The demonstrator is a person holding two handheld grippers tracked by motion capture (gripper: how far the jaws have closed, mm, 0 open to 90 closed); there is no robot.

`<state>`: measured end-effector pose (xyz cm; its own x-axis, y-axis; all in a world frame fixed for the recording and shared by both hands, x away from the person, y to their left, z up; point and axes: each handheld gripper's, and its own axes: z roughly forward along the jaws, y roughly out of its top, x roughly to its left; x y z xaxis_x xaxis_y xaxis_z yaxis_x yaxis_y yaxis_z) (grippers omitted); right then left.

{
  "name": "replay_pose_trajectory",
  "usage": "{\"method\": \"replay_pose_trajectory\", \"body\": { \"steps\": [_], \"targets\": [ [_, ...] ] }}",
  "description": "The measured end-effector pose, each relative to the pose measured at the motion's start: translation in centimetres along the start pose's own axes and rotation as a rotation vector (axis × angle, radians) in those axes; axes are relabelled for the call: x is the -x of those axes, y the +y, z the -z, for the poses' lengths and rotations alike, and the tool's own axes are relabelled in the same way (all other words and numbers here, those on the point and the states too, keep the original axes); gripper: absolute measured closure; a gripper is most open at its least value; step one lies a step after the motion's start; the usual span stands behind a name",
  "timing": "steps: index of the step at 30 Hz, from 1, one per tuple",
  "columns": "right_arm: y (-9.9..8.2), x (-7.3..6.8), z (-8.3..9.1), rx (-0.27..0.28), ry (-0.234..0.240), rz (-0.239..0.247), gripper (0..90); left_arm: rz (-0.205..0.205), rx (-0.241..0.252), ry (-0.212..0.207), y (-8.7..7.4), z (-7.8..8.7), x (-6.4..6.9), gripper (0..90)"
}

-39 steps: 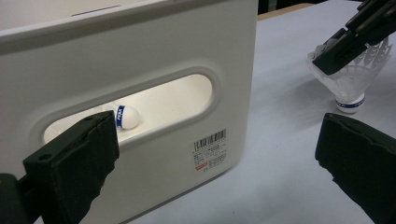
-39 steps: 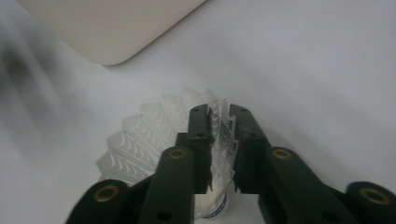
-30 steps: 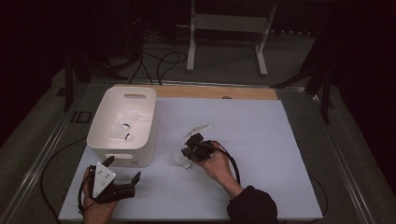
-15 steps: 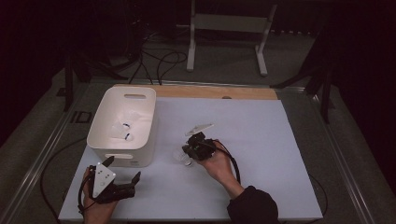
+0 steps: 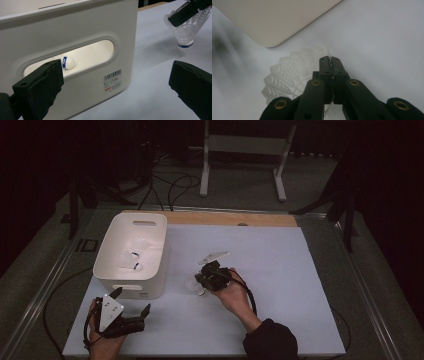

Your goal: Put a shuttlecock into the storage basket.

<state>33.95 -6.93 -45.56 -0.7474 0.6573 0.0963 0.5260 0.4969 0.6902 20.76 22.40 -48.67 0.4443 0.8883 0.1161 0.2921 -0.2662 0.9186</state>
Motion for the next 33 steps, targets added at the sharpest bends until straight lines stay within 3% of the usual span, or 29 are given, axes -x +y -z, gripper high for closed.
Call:
{"method": "replay_pose_trajectory", "body": {
  "steps": [33],
  "targets": [
    [0.53,0.62,1.02,0.046,-0.02,-0.027,89.7,-0.002,-0.005,-0.003,0.0,-0.12,0.08,0.2]
  ]
}}
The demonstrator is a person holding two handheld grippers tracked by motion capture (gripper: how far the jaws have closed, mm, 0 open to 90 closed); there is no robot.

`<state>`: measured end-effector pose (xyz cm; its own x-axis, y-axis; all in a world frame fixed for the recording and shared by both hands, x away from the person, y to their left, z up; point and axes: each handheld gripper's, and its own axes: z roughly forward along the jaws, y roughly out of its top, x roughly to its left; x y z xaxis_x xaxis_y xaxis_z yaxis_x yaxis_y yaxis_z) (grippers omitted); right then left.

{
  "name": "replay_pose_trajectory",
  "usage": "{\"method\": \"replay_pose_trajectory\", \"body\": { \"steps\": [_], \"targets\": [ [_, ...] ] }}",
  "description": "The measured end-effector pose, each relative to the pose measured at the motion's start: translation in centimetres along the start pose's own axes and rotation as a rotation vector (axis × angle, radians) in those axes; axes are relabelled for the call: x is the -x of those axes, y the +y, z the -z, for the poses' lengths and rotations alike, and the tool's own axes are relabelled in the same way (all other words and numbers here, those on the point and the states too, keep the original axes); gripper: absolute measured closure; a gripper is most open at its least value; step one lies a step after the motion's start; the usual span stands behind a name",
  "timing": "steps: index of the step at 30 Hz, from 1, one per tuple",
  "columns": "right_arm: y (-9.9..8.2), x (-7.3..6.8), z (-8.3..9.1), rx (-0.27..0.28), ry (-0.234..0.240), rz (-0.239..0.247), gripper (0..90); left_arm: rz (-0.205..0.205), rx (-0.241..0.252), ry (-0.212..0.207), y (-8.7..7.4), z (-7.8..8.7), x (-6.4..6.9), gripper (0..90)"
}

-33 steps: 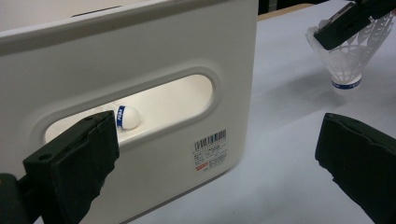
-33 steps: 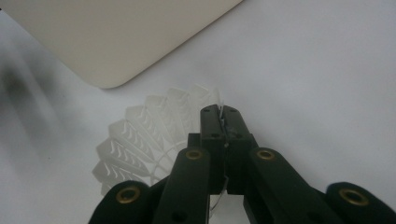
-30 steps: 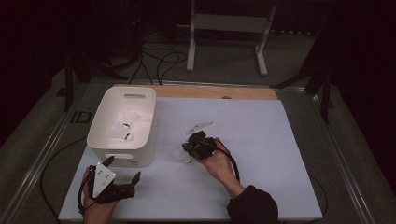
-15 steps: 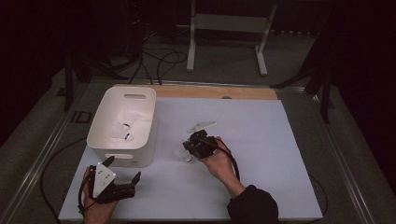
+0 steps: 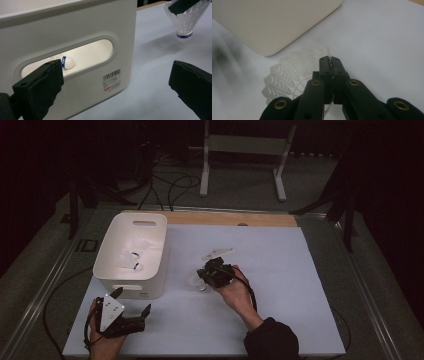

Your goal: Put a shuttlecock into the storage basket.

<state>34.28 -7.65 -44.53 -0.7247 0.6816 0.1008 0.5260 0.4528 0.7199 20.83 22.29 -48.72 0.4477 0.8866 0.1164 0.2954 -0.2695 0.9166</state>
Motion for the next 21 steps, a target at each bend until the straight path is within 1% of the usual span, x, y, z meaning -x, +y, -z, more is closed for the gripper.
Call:
{"method": "replay_pose_trajectory", "body": {
  "steps": [4,19,21],
  "targets": [
    [0.12,0.15,0.17,0.006,-0.001,0.0,89.7,-0.005,-0.004,-0.002,0.0,-0.02,0.02,0.2],
    [0.42,0.52,0.61,0.023,-0.008,-0.014,89.7,0.002,0.004,-0.002,0.0,0.03,-0.01,0.2],
    [0.55,0.52,0.72,0.028,-0.009,-0.01,89.7,0.001,0.002,-0.001,0.0,0.02,0.0,0.2]
  ]
}}
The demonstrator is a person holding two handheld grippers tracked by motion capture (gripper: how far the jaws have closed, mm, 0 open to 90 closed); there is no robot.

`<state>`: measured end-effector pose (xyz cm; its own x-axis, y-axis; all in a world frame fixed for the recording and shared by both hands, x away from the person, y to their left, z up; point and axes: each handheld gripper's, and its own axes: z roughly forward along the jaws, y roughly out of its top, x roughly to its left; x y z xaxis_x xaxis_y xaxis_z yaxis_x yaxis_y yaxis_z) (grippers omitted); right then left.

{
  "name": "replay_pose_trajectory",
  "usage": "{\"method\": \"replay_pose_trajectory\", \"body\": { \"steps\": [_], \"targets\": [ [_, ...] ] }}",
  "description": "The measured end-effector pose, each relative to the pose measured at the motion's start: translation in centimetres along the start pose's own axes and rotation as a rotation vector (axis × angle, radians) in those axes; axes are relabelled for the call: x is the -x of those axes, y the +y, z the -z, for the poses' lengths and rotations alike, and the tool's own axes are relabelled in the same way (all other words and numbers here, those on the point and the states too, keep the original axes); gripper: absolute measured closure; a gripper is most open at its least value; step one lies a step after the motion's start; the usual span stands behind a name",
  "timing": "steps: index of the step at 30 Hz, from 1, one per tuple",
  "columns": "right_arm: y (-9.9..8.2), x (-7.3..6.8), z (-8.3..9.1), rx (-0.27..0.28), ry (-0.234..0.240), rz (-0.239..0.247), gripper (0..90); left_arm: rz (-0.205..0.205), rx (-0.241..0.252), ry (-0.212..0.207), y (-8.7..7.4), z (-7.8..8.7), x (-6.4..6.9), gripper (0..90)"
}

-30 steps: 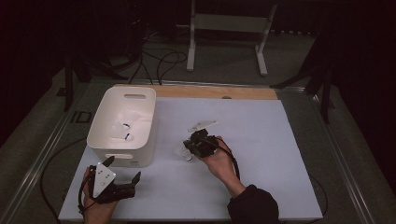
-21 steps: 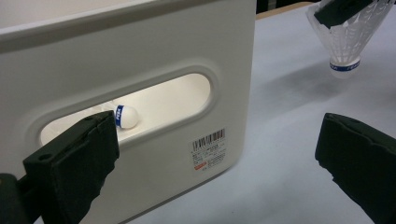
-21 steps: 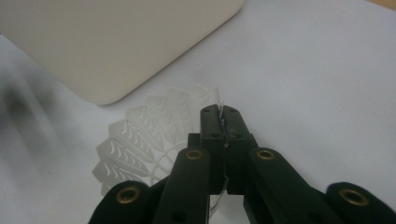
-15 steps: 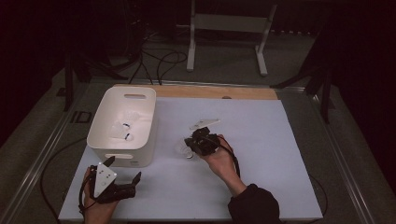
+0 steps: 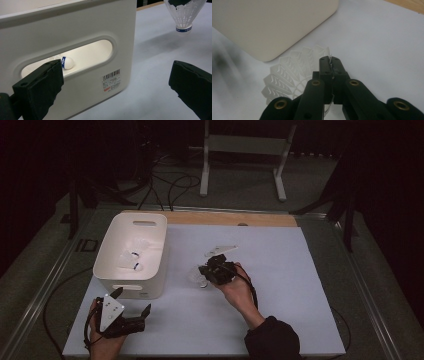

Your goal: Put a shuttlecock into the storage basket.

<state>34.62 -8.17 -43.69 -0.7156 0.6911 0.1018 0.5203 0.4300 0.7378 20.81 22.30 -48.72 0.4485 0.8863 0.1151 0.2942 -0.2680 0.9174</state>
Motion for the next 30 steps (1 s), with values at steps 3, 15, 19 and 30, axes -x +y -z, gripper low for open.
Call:
{"method": "replay_pose_trajectory", "body": {
  "steps": [3,15,19,30],
  "targets": [
    [0.11,0.03,0.1,0.004,0.0,-0.005,89.7,0.001,0.002,0.0,0.0,0.02,-0.01,0.2],
    [0.56,0.11,0.38,0.017,-0.001,-0.005,89.7,-0.002,-0.003,-0.001,0.01,0.0,0.0,0.2],
    [0.73,0.1,0.46,0.02,-0.004,-0.008,89.7,-0.002,-0.003,-0.001,0.0,-0.01,0.01,0.2],
    [0.94,0.22,0.52,0.024,-0.004,-0.01,89.7,0.0,-0.001,0.0,0.0,-0.02,0.01,0.2]
  ]
}}
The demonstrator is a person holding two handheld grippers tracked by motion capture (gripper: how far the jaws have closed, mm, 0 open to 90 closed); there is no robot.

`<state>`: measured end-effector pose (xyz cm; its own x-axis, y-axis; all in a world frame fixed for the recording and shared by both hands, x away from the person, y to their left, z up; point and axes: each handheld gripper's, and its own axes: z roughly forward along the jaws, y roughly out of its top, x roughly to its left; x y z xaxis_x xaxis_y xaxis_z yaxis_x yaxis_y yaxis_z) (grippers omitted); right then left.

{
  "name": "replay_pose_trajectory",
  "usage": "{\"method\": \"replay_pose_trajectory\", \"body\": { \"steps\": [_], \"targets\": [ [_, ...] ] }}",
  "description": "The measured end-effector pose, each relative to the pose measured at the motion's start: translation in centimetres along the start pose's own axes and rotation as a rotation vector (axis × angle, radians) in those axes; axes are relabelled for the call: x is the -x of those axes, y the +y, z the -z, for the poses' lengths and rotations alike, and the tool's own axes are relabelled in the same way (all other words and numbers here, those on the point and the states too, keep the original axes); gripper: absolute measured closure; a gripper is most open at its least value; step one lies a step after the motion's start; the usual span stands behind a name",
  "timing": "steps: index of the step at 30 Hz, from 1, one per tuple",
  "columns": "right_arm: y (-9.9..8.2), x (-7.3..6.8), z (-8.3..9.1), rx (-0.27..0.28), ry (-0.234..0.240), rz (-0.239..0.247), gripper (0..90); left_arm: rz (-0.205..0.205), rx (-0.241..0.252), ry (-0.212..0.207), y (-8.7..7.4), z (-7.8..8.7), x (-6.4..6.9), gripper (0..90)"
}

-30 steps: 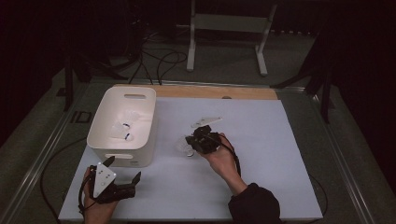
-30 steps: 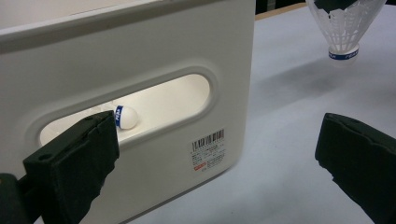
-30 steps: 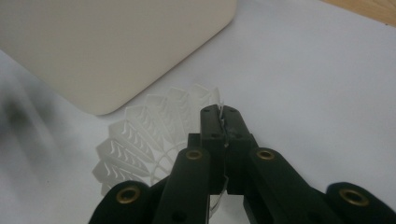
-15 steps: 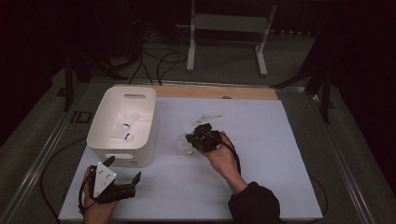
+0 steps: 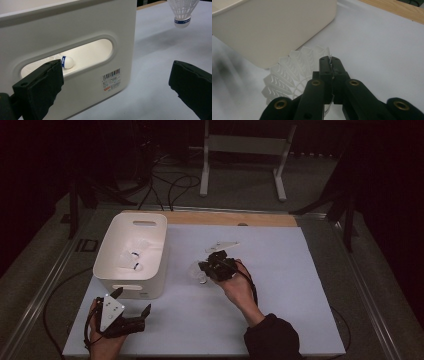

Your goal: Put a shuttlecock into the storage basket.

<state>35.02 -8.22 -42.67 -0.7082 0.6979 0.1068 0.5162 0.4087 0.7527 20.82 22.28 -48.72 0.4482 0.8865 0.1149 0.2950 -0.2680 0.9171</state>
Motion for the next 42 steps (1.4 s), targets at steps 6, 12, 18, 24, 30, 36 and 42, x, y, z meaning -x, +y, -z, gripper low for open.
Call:
{"method": "replay_pose_trajectory", "body": {
  "steps": [6,12,18,24,30,36,42],
  "targets": [
    [0.2,0.1,0.2,0.007,-0.005,-0.002,89.7,0.001,0.002,0.001,0.0,0.0,0.0,0.2],
    [0.4,0.1,0.2,0.008,-0.003,-0.001,89.7,0.004,0.004,0.001,0.0,0.0,0.0,0.2],
    [0.9,0.1,0.4,0.017,-0.008,0.003,89.7,0.004,0.004,0.001,0.0,0.0,0.0,0.2],
    [1.5,0.1,0.6,0.025,-0.011,0.016,89.7,0.002,0.002,0.0,0.0,0.0,0.0,0.2],
    [1.9,0.1,0.8,0.02,-0.017,0.02,89.7,0.003,0.002,0.0,0.0,0.0,0.0,0.2],
    [2.3,0.1,1.0,0.026,-0.019,0.019,89.7,0.002,0.001,0.0,0.0,0.0,0.0,0.2],
    [2.4,0.3,1.0,0.025,-0.027,0.025,89.7,0.001,0.0,-0.001,0.0,0.0,0.0,0.2]
  ]
}}
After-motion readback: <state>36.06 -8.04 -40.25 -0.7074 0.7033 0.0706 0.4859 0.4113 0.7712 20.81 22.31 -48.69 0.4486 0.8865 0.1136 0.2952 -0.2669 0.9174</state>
